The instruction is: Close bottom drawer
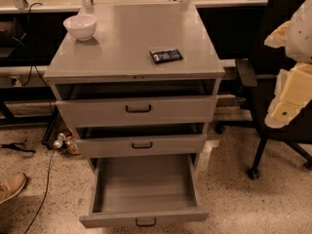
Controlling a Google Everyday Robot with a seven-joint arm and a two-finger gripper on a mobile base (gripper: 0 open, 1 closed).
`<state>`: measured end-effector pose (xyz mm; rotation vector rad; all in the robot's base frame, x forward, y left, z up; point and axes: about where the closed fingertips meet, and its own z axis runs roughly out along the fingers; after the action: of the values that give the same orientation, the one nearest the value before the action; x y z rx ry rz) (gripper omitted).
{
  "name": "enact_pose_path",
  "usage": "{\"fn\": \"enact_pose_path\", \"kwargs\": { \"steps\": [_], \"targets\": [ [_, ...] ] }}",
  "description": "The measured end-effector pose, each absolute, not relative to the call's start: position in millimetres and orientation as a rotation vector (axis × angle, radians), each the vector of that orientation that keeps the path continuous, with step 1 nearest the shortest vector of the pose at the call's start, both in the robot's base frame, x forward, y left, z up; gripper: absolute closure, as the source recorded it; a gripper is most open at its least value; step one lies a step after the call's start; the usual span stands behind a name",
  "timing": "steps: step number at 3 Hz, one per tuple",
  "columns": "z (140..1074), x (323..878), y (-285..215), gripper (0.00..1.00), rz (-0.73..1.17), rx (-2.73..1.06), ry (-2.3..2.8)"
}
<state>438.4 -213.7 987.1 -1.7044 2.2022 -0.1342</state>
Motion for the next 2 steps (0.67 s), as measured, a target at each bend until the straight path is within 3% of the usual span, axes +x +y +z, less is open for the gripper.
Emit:
{"fn": "enact_pose_path", "kwargs": {
  "steps": [2],
  "targets": [
    [956, 418, -213, 0.0, -0.05, -1.695, 2.258]
  ]
}}
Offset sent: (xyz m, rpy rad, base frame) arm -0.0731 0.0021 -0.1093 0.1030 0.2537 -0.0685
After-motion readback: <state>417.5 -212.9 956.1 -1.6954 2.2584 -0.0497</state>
